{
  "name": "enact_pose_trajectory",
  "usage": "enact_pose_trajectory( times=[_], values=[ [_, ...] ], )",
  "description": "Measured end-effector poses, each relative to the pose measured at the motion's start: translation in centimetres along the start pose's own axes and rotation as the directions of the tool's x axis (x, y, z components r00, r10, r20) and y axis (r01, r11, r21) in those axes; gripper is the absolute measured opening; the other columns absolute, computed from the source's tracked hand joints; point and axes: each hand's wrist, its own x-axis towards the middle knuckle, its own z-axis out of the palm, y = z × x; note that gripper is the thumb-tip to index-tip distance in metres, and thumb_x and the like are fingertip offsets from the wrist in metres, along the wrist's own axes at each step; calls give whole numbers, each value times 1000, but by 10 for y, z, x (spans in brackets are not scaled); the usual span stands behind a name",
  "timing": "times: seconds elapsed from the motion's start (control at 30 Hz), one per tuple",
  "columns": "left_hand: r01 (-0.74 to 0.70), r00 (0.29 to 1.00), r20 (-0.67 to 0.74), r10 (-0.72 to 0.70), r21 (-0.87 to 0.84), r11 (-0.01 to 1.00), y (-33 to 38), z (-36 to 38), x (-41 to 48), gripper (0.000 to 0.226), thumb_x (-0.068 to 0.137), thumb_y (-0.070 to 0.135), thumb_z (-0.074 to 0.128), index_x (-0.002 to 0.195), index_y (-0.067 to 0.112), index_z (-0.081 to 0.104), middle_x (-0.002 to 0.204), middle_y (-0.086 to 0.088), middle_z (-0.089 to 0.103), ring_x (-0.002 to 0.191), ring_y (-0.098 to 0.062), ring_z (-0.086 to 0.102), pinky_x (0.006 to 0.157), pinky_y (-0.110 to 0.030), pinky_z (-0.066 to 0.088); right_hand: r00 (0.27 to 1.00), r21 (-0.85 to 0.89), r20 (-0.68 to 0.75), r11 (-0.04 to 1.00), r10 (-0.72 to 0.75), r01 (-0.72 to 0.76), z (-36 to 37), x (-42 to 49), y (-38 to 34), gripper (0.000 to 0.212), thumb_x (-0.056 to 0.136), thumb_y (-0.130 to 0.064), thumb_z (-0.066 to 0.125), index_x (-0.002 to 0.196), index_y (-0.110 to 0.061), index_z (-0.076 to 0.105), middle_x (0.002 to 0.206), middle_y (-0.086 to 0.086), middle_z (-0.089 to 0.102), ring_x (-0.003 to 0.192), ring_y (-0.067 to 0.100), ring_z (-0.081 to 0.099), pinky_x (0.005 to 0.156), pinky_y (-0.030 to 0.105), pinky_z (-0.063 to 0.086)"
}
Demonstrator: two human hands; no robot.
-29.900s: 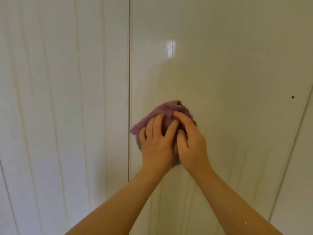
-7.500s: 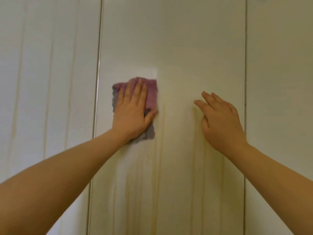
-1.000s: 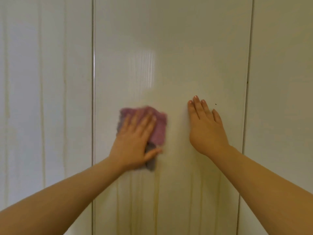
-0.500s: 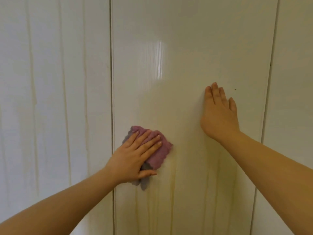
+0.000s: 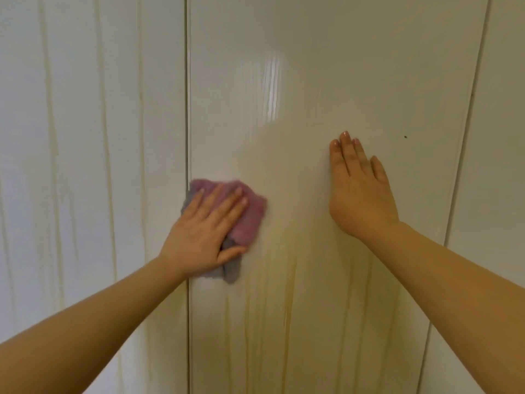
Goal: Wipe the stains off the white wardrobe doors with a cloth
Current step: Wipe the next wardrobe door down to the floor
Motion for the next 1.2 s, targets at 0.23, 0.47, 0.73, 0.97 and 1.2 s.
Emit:
enact_pose_trajectory(
  times=[0.23, 0.47, 0.73, 0.97, 1.2],
  values=[
    [39, 998, 52, -37, -58, 998, 58, 23, -47, 77, 94, 65, 16, 152, 17, 2, 159, -6, -2, 146, -26, -6, 118, -44, -3, 999, 40, -35, 999, 26, -25, 9, 1, -5, 71, 88, -2, 24, 144, -8, -19, 152, 5, -25, 140, 18, -21, 113, 35, -10],
    [349, 931, -98, -351, -42, 936, 8, -3, 28, 82, 94, 64, 15, 146, 1, 21, 150, -21, 28, 139, -40, 20, 115, -44, 1, 998, 37, -66, 999, 23, -20, 14, 3, -4, 71, 89, -3, 26, 145, -8, -17, 153, 5, -24, 141, 18, -20, 113, 34, -11],
    [175, 984, 44, -172, -47, 984, 78, 30, -77, 79, 94, 65, 17, 152, 14, 1, 159, -7, -3, 146, -27, -5, 118, -44, -5, 994, 50, -96, 998, 43, -38, 20, 3, -7, 68, 90, -1, 24, 145, -7, -15, 153, 7, -21, 141, 20, -18, 113, 35, -10],
    [432, 893, -95, -441, -97, 896, 50, 14, 19, 79, 94, 64, 13, 147, 6, 17, 152, -10, 16, 140, -36, 13, 116, -43, -2, 993, 41, -100, 998, 59, -55, 23, 5, -8, 70, 89, -2, 25, 145, -8, -16, 153, 7, -22, 141, 19, -19, 114, 36, -10],
    [101, 994, -22, -103, -84, 991, 96, 37, -63, 75, 96, 63, 16, 152, 16, 0, 159, -3, -7, 146, -26, -4, 118, -45, -3, 997, 5, -58, 999, 47, -46, 20, 3, -9, 70, 89, -3, 24, 143, -6, -20, 152, 8, -26, 140, 22, -21, 113, 38, -11]
  ],
)
